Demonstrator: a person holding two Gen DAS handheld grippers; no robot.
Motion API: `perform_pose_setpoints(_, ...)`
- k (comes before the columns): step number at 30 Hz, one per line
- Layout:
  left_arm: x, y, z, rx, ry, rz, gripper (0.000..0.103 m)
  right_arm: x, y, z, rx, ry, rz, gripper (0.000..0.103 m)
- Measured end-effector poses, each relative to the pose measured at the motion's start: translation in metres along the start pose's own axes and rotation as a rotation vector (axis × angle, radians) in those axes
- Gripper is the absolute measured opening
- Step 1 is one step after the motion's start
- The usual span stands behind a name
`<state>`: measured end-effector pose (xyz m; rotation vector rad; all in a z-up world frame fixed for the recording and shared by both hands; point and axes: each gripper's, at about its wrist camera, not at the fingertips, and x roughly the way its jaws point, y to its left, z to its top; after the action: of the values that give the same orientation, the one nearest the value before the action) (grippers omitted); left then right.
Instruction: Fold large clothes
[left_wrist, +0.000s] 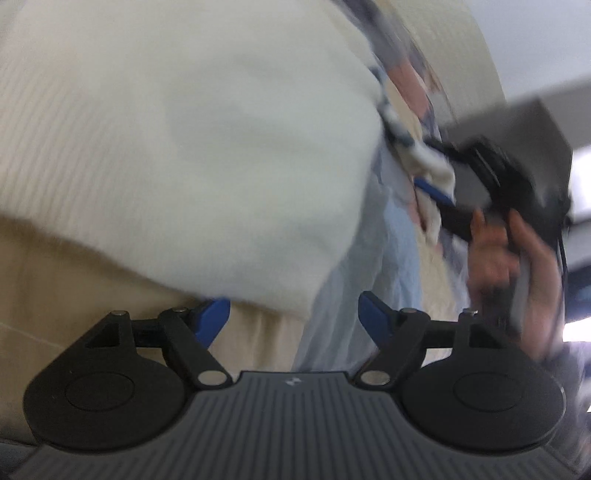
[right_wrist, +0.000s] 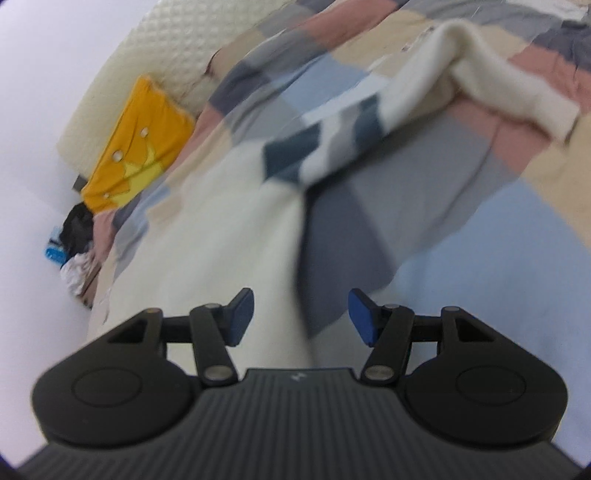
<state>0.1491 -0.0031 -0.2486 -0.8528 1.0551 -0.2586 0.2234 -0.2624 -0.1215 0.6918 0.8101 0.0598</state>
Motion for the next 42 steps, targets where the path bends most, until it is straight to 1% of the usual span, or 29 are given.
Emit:
perform_pose_setpoints(1,0.000,0.008,0.001,-0.069,-0.023,-0.006,0.080,-0.001,0.004,-0.008,0.007,0.001,0.016,0.060)
perform_pose_setpoints(2,0.001,0.012,0.003,-0.116,-0.035,-0.028,0.080,-0.001,0.005,-0.014,0.016,0.005,0.027,0.060)
perform_pose_setpoints(4,0.003,0.018,0.007,-0.192,-0.067,-0.096,0.080,0.000,0.004,-0.026,0.026,0.021,0.046,0.060)
perform_pose_setpoints(6,0.005,0.022,0.013,-0.235,-0.102,-0.121,0.079,0.002,0.002,-0.035,0.041,0.047,0.040,0.060)
perform_pose_setpoints(7,0.006,0.025,0.017,-0.253,-0.118,-0.126,0.079,0.002,0.000,-0.038,0.052,0.049,0.040,0.060)
perform_pose_setpoints(8,0.005,0.027,0.019,-0.269,-0.138,-0.128,0.077,0.003,-0.001,-0.041,0.060,0.050,0.037,0.060)
perform_pose_setpoints(9,0.004,0.029,0.023,-0.278,-0.151,-0.126,0.065,0.005,-0.002,-0.044,0.063,0.058,0.028,0.060)
perform_pose_setpoints(10,0.004,0.028,0.026,-0.277,-0.151,-0.123,0.058,0.007,-0.002,-0.048,0.060,0.073,0.020,0.060)
perform_pose_setpoints(12,-0.002,0.028,0.033,-0.282,-0.155,-0.166,0.042,0.012,-0.003,-0.054,0.047,0.107,0.012,0.060)
perform_pose_setpoints(14,-0.011,0.024,0.039,-0.269,-0.179,-0.232,0.035,0.016,-0.004,-0.059,0.047,0.128,0.020,0.060)
perform_pose_setpoints(17,-0.022,0.017,0.057,-0.237,-0.219,-0.309,0.034,0.022,-0.003,-0.064,0.058,0.152,0.045,0.060)
perform_pose_setpoints(19,-0.025,0.014,0.069,-0.234,-0.247,-0.336,0.033,0.026,0.001,-0.067,0.062,0.163,0.067,0.060)
perform_pose_setpoints(21,-0.029,0.014,0.084,-0.236,-0.285,-0.353,0.033,0.028,0.003,-0.066,0.068,0.151,0.095,0.060)
perform_pose_setpoints(22,-0.023,0.008,0.090,-0.243,-0.301,-0.354,0.033,0.029,0.005,-0.066,0.072,0.145,0.115,0.060)
perform_pose_setpoints(24,-0.019,0.011,0.105,-0.260,-0.330,-0.352,0.033,0.034,0.008,-0.066,0.080,0.144,0.155,0.060)
perform_pose_setpoints(28,-0.009,0.021,0.128,-0.276,-0.367,-0.295,0.033,0.041,0.018,-0.062,0.098,0.119,0.280,0.060)
perform_pose_setpoints(30,-0.001,0.022,0.133,-0.267,-0.363,-0.251,0.033,0.042,0.024,-0.059,0.097,0.099,0.322,0.060)
perform_pose_setpoints(31,0.002,0.029,0.135,-0.261,-0.357,-0.233,0.033,0.042,0.026,-0.058,0.100,0.096,0.336,0.060)
perform_pose_setpoints(33,0.012,0.030,0.138,-0.255,-0.348,-0.194,0.033,0.044,0.025,-0.058,0.103,0.111,0.323,0.060)
perform_pose_setpoints(35,0.021,0.035,0.140,-0.260,-0.341,-0.178,0.033,0.040,0.020,-0.064,0.115,0.114,0.298,0.060)
perform_pose_setpoints(37,0.025,0.038,0.143,-0.256,-0.337,-0.169,0.033,0.035,0.016,-0.073,0.112,0.164,0.241,0.059)
perform_pose_setpoints(38,0.025,0.036,0.145,-0.246,-0.337,-0.164,0.033,0.031,0.013,-0.078,0.120,0.173,0.229,0.059)
perform_pose_setpoints(39,0.026,0.038,0.147,-0.240,-0.337,-0.161,0.033,0.026,0.010,-0.083,0.144,0.182,0.227,0.059)
perform_pose_setpoints(40,0.022,0.041,0.140,-0.231,-0.338,-0.160,0.033,0.021,0.008,-0.086,0.170,0.195,0.229,0.059)
perform_pose_setpoints(42,0.022,0.043,0.138,-0.224,-0.337,-0.157,0.033,0.008,0.007,-0.093,0.208,0.197,0.239,0.059)
